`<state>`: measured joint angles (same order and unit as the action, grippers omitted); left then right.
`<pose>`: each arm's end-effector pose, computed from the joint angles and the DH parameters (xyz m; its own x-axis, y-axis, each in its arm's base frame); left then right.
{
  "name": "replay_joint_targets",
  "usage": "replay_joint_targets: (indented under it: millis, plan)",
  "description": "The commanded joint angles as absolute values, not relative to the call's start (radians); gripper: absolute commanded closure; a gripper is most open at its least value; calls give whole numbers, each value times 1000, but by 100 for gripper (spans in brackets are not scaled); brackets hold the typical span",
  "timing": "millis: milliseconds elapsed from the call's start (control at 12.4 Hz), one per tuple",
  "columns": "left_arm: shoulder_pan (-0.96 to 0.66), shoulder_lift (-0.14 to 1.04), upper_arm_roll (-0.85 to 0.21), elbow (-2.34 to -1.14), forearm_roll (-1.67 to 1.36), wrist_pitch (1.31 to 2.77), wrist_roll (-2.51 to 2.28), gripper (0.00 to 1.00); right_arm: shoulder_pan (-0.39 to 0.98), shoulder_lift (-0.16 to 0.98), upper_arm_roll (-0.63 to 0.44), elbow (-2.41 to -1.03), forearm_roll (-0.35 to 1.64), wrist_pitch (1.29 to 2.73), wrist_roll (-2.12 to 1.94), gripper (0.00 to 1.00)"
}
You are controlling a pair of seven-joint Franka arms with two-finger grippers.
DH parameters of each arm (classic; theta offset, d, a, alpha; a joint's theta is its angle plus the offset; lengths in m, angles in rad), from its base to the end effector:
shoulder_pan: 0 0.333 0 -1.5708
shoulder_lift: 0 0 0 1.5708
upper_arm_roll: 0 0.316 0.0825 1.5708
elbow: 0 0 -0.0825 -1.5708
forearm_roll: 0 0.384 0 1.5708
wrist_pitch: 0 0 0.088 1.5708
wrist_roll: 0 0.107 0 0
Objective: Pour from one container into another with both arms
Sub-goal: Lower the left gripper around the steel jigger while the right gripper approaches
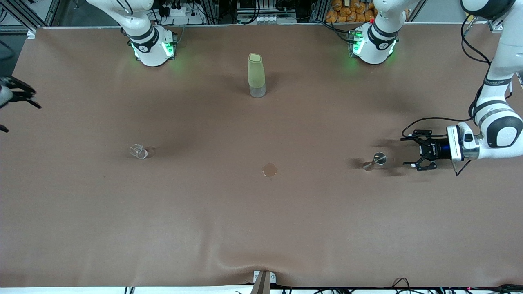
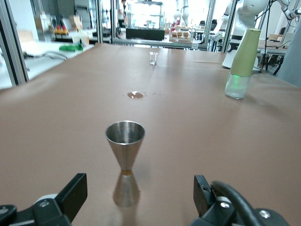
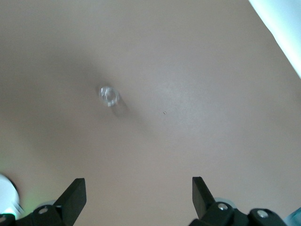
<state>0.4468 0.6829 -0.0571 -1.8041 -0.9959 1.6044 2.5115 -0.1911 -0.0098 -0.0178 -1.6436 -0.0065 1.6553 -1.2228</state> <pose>0.5644 0.1389 0.1683 0.0183 -0.3284 0.9443 -0.9989 0.0357 0.0318 0.5458 -0.1164 0.6029 0.5281 0.8492 0.0014 0.8489 -0.5280 0.0224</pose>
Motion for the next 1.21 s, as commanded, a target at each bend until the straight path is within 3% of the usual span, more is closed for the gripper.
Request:
replay_joint_targets:
  millis: [0, 241, 643, 1125]
  plan:
    - [451, 727, -63, -1773, -1026, 1582, 2569, 0, -232, -15, -3, -1649, -3, 1643, -1570, 0]
    - [446, 744, -63, -1766, -1052, 1582, 2569, 0, -285, -15, -2, -1675, 36, 1629, -1829, 0]
    - [443, 770, -67, -1764, -1075, 1582, 2511, 2, -342, 29, -78, -1841, 335, 1641, -2072, 0]
    - [434, 787, -67, -1730, -1065, 1588, 2468, 4, -288, 321, -259, -1898, 682, 1640, -2521, 0]
